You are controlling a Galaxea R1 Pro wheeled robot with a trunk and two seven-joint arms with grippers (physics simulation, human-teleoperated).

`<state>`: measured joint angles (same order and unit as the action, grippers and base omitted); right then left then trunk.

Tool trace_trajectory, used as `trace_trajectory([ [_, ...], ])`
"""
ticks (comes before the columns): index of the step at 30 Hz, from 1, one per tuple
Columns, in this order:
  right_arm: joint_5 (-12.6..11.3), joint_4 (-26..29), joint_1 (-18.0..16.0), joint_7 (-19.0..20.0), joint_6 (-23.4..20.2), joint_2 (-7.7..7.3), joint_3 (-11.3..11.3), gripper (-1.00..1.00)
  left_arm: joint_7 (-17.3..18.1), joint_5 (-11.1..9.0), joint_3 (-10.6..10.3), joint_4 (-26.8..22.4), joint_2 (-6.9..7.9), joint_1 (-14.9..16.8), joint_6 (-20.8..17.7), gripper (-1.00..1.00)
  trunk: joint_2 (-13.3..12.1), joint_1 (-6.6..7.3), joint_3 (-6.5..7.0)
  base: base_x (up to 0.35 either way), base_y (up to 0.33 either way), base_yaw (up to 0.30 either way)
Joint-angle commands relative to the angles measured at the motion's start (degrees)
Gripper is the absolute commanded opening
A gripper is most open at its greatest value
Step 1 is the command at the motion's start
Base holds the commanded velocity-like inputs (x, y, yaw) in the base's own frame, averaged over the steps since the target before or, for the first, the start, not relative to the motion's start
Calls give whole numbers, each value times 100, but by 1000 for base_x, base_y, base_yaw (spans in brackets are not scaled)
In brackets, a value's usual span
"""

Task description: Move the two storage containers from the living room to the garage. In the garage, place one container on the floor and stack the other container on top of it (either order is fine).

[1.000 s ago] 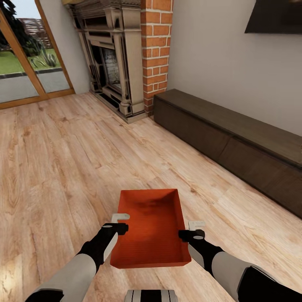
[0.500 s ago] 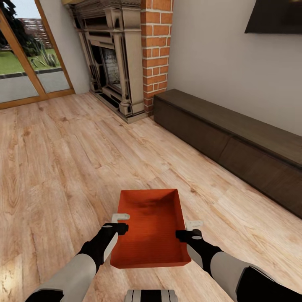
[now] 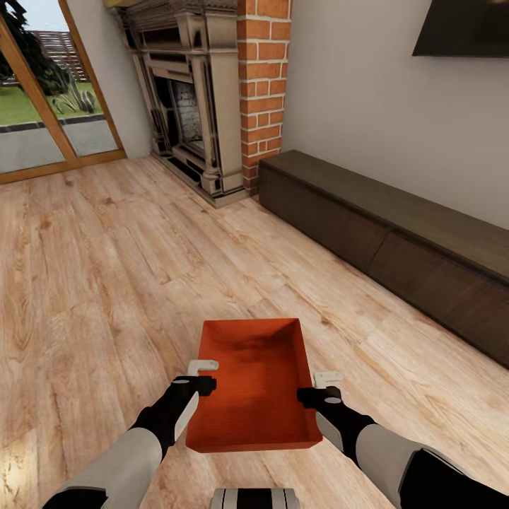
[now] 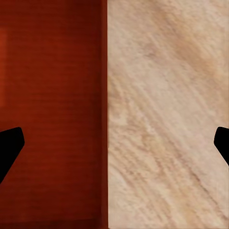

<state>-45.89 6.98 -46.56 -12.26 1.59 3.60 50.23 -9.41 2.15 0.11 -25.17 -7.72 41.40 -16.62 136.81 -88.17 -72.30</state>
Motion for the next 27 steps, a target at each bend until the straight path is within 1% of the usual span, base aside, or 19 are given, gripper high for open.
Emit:
trace_trajectory([
  [1,-60,0,-3,-22,18,0,48,100,-11,22,3,-12,-2,0,-35,100,1,1,-4,0,0,0],
  [27,-62,-3,-3,-22,42,-9,40,100,-6,22,10,-16,-11,0,-75,100,1,1,-4,0,0,0],
])
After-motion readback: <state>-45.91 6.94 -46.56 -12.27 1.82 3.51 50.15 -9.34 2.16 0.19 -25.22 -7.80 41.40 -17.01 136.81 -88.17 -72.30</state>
